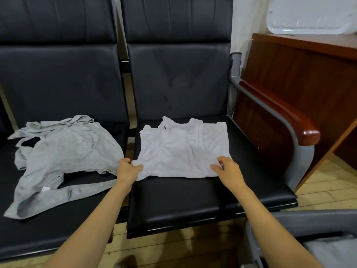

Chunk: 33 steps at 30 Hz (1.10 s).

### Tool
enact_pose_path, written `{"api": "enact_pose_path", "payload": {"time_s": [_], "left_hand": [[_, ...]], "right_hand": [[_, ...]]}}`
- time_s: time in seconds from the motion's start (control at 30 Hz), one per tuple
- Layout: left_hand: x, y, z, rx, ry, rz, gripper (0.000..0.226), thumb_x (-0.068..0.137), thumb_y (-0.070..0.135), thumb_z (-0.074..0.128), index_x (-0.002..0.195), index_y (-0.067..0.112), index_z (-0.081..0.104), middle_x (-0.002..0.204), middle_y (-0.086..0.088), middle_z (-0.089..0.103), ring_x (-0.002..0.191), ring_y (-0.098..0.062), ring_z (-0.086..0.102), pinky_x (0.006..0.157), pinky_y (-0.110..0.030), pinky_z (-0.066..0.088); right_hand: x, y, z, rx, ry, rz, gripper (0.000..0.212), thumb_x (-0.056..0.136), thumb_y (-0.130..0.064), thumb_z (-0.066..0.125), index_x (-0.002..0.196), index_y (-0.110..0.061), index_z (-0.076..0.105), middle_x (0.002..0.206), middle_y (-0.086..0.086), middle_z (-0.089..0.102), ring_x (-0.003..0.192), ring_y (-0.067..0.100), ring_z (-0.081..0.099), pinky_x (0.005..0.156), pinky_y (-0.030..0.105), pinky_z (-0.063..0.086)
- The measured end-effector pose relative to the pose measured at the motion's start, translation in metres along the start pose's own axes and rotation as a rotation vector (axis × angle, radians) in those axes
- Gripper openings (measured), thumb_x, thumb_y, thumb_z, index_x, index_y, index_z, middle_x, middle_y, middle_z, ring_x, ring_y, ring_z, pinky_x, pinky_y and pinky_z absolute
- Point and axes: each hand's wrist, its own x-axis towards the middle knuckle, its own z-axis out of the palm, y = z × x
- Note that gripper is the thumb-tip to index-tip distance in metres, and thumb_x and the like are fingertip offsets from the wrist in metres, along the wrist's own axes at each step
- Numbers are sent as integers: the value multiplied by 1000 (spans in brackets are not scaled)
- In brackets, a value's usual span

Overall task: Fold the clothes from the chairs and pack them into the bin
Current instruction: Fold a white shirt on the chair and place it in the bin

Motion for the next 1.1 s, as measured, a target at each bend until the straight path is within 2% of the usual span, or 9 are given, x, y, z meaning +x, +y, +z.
{"api": "enact_pose_path", "payload": {"time_s": [0.1,0.37,0.47,0.57,0.67,0.73,0.87,0.97,1.1], "left_hand": [[-2,0,1,28,-9,18,74,82,2,72,142,1,28,138,-19,43,123,-34,47,96,-39,43],[2,6,-1,-218,-15,62,59,82,-8,66,131,6,38,114,-14,54,108,-31,56,88,-45,50],[2,2,-1,-179,-36,54,67,81,-10,65,138,7,32,118,-14,52,109,-29,53,88,-41,48],[2,-2,-1,-175,-44,5,72,81,-12,63,141,6,28,130,-17,47,113,-30,51,88,-45,47],[3,-3,0,-165,-66,-1,71,81,-14,62,140,5,28,132,-19,47,106,-27,50,82,-41,47],[3,-5,0,-127,-80,8,72,81,-13,64,140,5,28,134,-19,46,109,-30,50,82,-42,48],[2,-9,1,-29,-69,36,77,79,-6,69,141,6,24,137,-20,42,119,-35,49,89,-45,49],[0,-10,2,14,-82,70,75,81,-4,69,142,7,26,135,-19,45,114,-33,51,88,-42,49],[-3,-9,1,9,-89,131,68,83,-3,67,140,10,34,126,-16,50,104,-26,52,86,-41,50]], "right_hand": [[3,0,5,-97,-41,-21,43,91,-27,64,125,-2,56,119,10,56,109,23,51,83,22,36],[5,-4,-16,-382,457,-378,27,69,17,66,82,-5,57,89,10,55,74,25,49,65,31,36],[7,13,-15,-486,326,-253,20,75,7,68,86,-8,61,100,8,53,90,26,45,75,30,32],[1,20,-17,-194,142,-223,16,83,-26,73,82,-14,63,108,-7,49,109,15,37,89,25,29],[-7,17,-23,158,-3,-110,24,93,-23,61,82,-3,68,100,6,61,101,22,56,81,22,40],[-6,20,-21,96,37,-66,5,91,-14,63,88,-10,63,102,6,57,97,24,57,78,22,40],[3,18,-19,62,3,60,33,88,-16,67,116,-17,49,108,5,52,99,20,52,83,30,45],[7,14,-17,-163,62,-32,22,87,-23,69,105,-14,61,100,4,56,99,19,49,82,30,43],[9,9,-29,177,208,-10,14,84,-16,71,90,-15,57,94,0,54,86,16,51,68,23,41]]}}
